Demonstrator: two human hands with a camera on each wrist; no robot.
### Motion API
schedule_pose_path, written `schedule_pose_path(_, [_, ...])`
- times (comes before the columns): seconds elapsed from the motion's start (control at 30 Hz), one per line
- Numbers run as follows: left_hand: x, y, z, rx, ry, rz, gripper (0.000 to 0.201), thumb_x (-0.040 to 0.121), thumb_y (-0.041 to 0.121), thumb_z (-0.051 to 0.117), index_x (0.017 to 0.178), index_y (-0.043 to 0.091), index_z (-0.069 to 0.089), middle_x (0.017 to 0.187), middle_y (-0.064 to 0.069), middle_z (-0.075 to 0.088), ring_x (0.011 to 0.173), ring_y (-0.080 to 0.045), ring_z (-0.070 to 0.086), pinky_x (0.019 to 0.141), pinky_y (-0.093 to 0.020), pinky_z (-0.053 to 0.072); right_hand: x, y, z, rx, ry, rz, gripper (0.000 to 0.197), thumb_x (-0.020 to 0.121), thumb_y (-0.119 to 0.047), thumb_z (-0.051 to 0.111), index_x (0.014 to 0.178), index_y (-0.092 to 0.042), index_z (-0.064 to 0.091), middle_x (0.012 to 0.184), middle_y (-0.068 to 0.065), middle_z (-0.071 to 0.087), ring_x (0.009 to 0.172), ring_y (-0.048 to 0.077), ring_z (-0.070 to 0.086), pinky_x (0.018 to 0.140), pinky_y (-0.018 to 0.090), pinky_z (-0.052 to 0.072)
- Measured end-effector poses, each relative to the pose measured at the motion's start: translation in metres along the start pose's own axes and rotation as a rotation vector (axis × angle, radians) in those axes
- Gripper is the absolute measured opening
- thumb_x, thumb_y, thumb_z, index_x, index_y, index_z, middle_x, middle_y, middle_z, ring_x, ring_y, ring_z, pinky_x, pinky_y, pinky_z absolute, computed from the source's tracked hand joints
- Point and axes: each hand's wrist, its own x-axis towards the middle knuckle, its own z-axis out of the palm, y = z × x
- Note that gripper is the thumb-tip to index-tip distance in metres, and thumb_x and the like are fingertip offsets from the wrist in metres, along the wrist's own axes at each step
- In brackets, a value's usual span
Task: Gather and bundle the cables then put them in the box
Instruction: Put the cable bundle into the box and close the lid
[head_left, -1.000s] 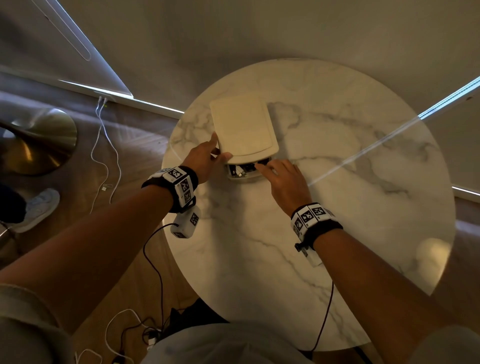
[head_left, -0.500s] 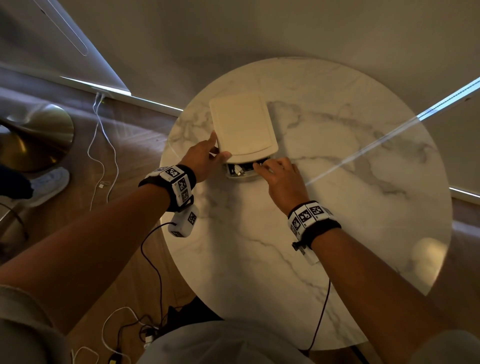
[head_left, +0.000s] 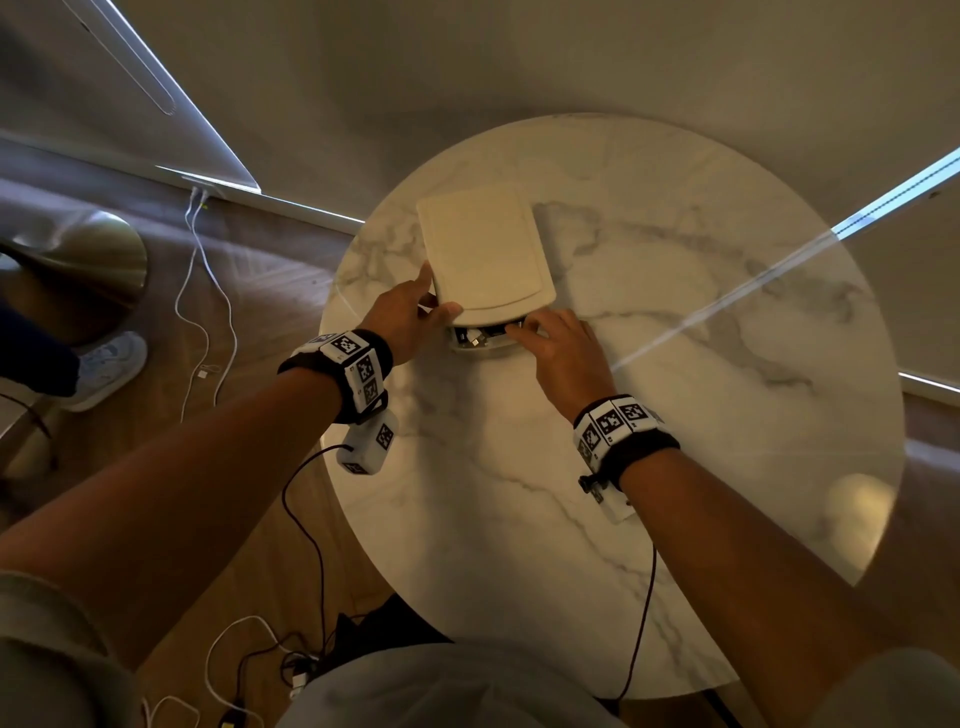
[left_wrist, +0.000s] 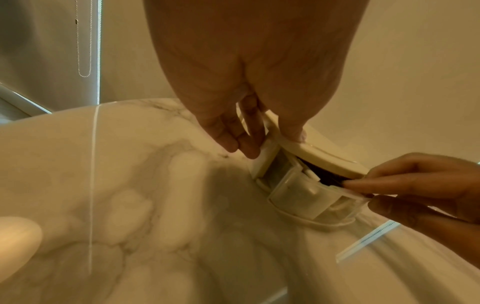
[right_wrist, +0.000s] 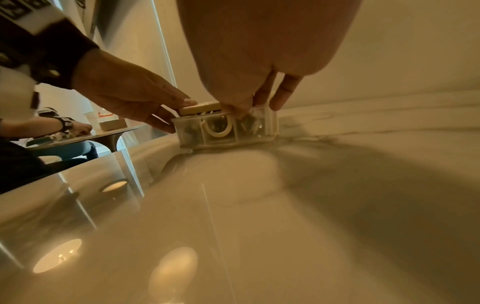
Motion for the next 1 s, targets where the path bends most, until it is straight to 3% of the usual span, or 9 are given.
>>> schedule_pose_path(0.1, [-0.001,0.002,-0.001,-0.008,-0.003,0.001,0.079,0.096,0.053,0.049,0.157,0.019,0.011,0.129,-0.009,0.061,0.109,-0.024,0.062,0.089,-0.032,0.046,0.005,0.002,-0.005,-0.013,0.034,0.089,0.030,0.086,-0.005,0.072,0.115,-0.011,0.069,0.110,0.012,0.060,0.093,0.033,0.058,0.078,0.050,0.052])
schedule_pose_path(0.17, [-0.002,0.003,-0.001,-0.014,-0.004,0.000,0.079,0.097,0.052,0.049,0.157,0.018,0.011,0.129,-0.009,0.061,0.109,-0.024,0.062,0.090,-0.032,0.047,0.009,0.006,-0.007,0.008,0.002,0.196,0.053,0.085,-0.020,0.078,0.133,-0.009,0.057,0.126,0.017,0.054,0.109,0.035,0.057,0.092,0.050,0.052])
schedule_pose_path(0.23, [-0.002,0.004,-0.002,-0.023,-0.006,-0.004,0.080,0.097,0.051,0.049,0.157,0.018,0.010,0.129,-0.009,0.061,0.110,-0.024,0.061,0.092,-0.034,0.047,0.013,0.013,-0.010,0.079,-0.085,0.249,0.076,0.087,-0.026,0.078,0.150,-0.006,0.041,0.147,0.023,0.044,0.130,0.040,0.049,0.107,0.050,0.043])
schedule_pose_path(0.33, [-0.002,0.003,-0.001,-0.035,-0.003,-0.015,0.080,0.097,0.051,0.050,0.157,0.018,0.010,0.129,-0.008,0.061,0.111,-0.023,0.061,0.094,-0.034,0.047,0.020,0.023,-0.011,0.159,-0.215,0.248,0.075,0.095,-0.027,0.069,0.156,-0.002,0.032,0.158,0.024,0.036,0.139,0.045,0.041,0.116,0.052,0.034])
schedule_pose_path(0.47, [0.000,0.001,0.000,-0.015,-0.007,-0.017,0.080,0.097,0.052,0.048,0.157,0.017,0.008,0.130,-0.008,0.061,0.112,-0.023,0.060,0.091,-0.030,0.044,0.024,0.026,-0.006,0.168,-0.124,0.232,0.065,0.093,-0.020,0.071,0.147,0.005,0.045,0.144,0.030,0.051,0.120,0.053,0.055,0.104,0.058,0.046])
schedule_pose_path(0.57, [0.002,-0.003,0.000,-0.015,-0.018,-0.009,0.084,0.095,0.058,0.047,0.157,0.020,0.005,0.129,-0.007,0.062,0.111,-0.023,0.060,0.089,-0.029,0.043,0.024,0.023,-0.002,0.173,-0.079,0.241,0.062,0.094,-0.019,0.070,0.146,0.005,0.047,0.143,0.028,0.053,0.124,0.049,0.054,0.108,0.053,0.043])
schedule_pose_path(0.7, [-0.002,-0.001,0.002,-0.122,-0.021,0.009,0.112,0.069,0.071,0.071,0.154,0.036,0.006,0.126,0.000,0.062,0.103,-0.016,0.063,0.087,-0.032,0.052,0.023,0.026,-0.003,0.177,0.017,0.206,0.060,0.090,-0.019,0.074,0.141,0.004,0.053,0.137,0.027,0.059,0.118,0.048,0.059,0.103,0.049,0.046])
schedule_pose_path(0.87, [-0.002,-0.005,0.006,-0.089,0.000,-0.006,0.125,0.061,0.057,0.085,0.155,0.034,0.005,0.124,-0.001,0.059,0.103,-0.016,0.060,0.089,-0.036,0.053,0.024,0.025,-0.001,0.127,0.175,0.091,0.050,0.075,-0.009,0.084,0.118,0.013,0.067,0.105,0.028,0.073,0.090,0.042,0.073,0.078,0.048,0.060])
schedule_pose_path(1.0, [0.001,-0.007,0.010,-0.061,0.044,-0.006,0.117,0.069,0.049,0.084,0.156,0.028,0.008,0.120,-0.002,0.061,0.099,-0.015,0.060,0.085,-0.029,0.049,0.023,0.025,0.001,0.086,0.258,0.048,0.048,0.071,-0.007,0.087,0.112,0.012,0.070,0.100,0.026,0.075,0.085,0.038,0.074,0.072,0.045,0.061])
